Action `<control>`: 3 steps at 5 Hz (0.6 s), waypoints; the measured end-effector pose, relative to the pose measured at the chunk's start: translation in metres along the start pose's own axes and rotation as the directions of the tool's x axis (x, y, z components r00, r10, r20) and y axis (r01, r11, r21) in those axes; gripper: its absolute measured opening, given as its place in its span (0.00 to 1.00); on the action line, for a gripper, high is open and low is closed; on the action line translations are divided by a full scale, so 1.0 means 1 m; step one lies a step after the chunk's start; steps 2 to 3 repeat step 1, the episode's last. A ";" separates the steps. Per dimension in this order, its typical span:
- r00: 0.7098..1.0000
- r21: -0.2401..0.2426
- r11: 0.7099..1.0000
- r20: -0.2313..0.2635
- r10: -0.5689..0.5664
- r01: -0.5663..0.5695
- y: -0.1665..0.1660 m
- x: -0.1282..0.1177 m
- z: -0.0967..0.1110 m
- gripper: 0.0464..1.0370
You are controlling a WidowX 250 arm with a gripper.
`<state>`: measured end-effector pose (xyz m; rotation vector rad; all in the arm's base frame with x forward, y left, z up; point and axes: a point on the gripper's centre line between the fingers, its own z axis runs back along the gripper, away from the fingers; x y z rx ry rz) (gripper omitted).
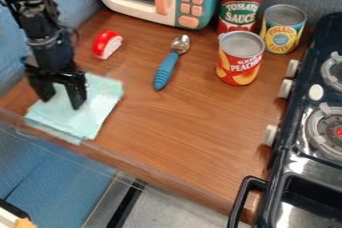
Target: Move the green cloth to bottom left side of the table
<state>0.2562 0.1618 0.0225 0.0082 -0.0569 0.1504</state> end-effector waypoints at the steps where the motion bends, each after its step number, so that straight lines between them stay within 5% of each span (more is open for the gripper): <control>1: 1.000 0.000 1.000 0.017 -0.005 0.005 -0.010 0.014 0.025 0.96; 3: 1.000 0.000 1.000 0.017 -0.005 0.005 -0.010 0.014 0.025 0.96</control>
